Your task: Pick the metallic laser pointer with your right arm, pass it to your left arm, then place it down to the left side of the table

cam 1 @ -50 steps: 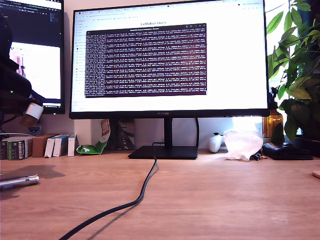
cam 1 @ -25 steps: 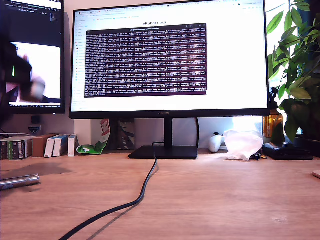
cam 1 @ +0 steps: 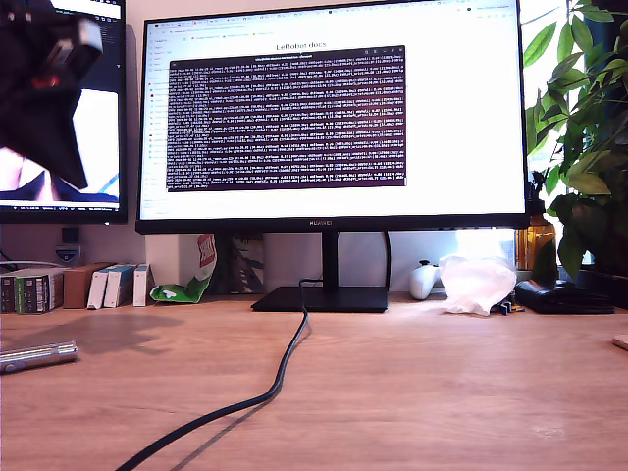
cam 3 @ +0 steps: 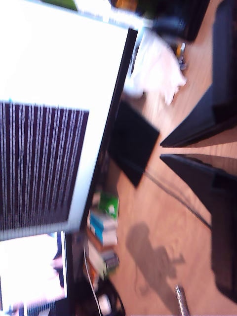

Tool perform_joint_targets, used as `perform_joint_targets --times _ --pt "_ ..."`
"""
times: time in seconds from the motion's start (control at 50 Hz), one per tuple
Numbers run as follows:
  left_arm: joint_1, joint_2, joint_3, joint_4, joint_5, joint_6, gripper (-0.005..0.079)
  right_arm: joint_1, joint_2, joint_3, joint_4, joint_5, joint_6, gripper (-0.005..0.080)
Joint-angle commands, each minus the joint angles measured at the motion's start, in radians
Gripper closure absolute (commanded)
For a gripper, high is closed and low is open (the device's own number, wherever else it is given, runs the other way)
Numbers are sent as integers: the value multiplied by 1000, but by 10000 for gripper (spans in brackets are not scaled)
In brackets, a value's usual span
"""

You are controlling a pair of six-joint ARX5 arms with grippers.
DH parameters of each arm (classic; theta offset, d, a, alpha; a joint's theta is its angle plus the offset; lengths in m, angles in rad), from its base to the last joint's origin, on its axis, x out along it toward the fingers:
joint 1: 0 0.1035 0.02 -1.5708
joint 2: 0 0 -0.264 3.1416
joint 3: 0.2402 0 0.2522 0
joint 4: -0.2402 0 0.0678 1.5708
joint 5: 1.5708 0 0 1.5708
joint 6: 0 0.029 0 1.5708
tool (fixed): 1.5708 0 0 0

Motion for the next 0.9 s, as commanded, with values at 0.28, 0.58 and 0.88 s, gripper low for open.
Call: perform_joint_targets --times 0.28,0.58,0.88 --pt "0 -246 -7 45 68 -110 762 0 -56 -3 -2 89 42 764" --pt "-21 -286 -14 133 42 -138 762 -2 -64 3 29 359 111 764" --pt "-22 -450 -81 301 -112 -165 762 -3 -230 3 -48 526 -36 764"
